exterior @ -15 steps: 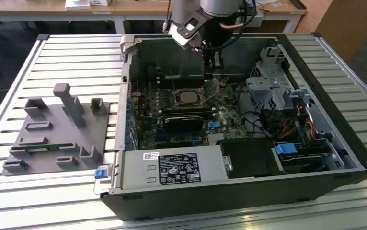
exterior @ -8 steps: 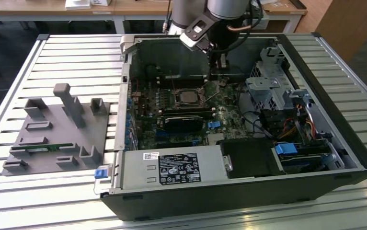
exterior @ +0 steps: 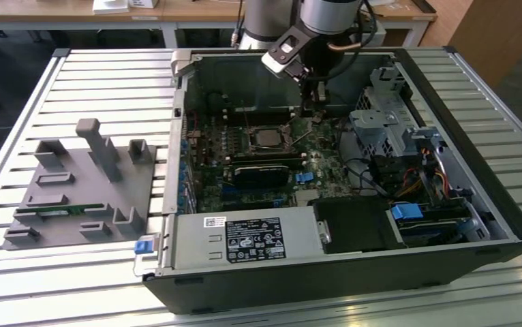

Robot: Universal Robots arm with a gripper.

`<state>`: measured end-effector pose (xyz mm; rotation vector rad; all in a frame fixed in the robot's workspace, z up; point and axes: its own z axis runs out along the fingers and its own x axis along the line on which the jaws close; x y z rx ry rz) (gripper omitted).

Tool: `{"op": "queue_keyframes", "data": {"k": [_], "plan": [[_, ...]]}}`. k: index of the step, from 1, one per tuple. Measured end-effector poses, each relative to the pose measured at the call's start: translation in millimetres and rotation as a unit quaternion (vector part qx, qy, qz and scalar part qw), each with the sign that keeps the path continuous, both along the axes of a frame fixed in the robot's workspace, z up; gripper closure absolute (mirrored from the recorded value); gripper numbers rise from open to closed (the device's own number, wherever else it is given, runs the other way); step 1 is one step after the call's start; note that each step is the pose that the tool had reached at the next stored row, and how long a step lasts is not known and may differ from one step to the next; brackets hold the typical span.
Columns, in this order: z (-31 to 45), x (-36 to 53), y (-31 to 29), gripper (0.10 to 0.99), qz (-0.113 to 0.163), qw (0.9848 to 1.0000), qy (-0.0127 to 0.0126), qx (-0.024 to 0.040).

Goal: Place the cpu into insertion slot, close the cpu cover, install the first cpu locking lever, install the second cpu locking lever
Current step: 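Close the cpu cover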

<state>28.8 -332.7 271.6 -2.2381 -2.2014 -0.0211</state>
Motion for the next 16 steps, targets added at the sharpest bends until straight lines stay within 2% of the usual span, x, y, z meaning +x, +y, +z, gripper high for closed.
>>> {"op": "queue_keyframes", "data": {"k": [4, 8, 16], "plan": [[-5.2, 1.0, 1.7, 0.980, 0.010, 0.9999, 0.0001, -0.0001], [-6.5, 3.8, 5.9, 0.980, 0.010, 0.9999, 0.0001, -0.0001], [-11.5, 13.6, 11.9, 0.980, 0.010, 0.9999, 0.0002, 0.0000]]}}
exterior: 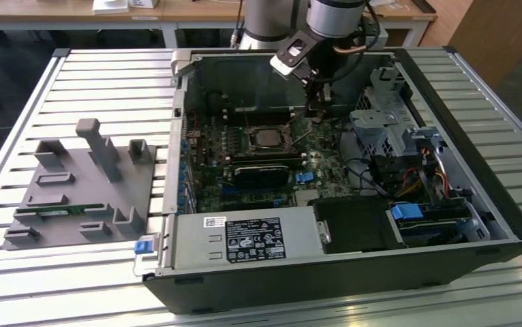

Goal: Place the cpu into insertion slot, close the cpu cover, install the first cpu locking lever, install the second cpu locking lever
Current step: 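Close the cpu cover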

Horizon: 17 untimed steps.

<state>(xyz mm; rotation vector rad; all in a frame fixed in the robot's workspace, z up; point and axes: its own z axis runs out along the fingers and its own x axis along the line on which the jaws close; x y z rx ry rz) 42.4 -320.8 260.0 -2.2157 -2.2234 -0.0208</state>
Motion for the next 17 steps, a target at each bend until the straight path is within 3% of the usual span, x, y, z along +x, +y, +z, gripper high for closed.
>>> {"op": "queue_keyframes", "data": {"k": [17], "plan": [[-2.4, 10.8, 0.3, 0.980, 0.000, 1.0000, 0.0000, -0.0007]]}}
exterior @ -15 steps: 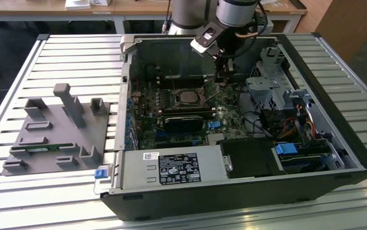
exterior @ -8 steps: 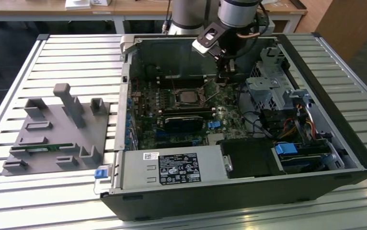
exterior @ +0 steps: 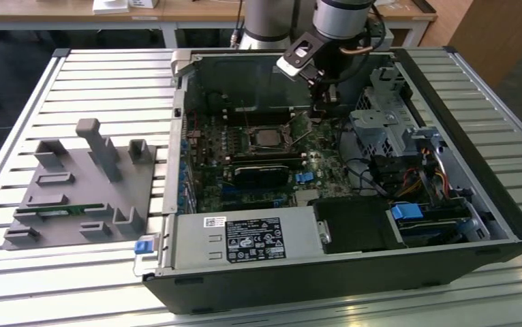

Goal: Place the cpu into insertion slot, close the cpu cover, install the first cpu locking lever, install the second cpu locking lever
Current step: 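Close the cpu cover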

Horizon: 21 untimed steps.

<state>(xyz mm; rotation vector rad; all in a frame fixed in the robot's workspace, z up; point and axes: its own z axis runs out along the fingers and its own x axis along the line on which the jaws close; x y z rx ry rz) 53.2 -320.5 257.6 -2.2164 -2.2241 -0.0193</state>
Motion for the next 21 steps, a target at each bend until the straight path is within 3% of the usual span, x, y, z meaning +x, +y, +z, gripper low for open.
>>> {"op": "queue_keyframes", "data": {"k": [17, 21], "plan": [[-0.6, 14.2, 0.4, 0.980, 0.000, 1.0000, 0.0000, 0.0000], [-4.9, 14.7, 0.6, 0.980, 0.000, 1.0000, 0.0004, 0.0000]]}}
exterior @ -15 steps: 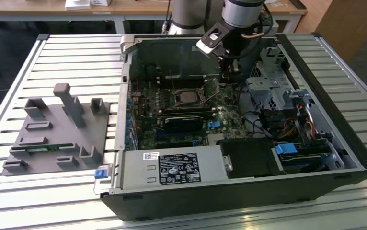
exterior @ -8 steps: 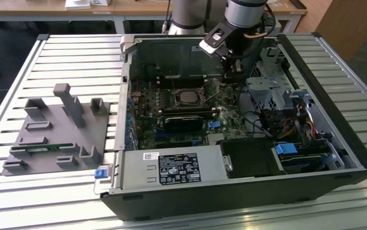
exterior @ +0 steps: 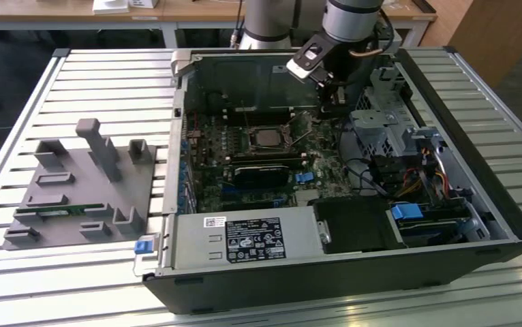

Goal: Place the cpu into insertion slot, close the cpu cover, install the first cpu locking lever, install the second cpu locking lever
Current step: 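Close the cpu cover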

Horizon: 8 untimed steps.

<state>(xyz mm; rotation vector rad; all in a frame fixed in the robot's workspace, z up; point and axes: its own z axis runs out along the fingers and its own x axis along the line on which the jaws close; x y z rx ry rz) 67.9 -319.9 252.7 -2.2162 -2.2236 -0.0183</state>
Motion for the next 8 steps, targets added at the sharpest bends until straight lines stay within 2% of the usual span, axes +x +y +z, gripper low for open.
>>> {"op": "queue_keyframes", "data": {"k": [5, 8], "plan": [[-5.9, -0.5, 0.2, 0.980, 0.000, 1.0000, 0.0006, 0.0000], [-7.0, -4.5, 0.2, 0.980, 0.000, 1.0000, 0.0006, 0.0001]]}}
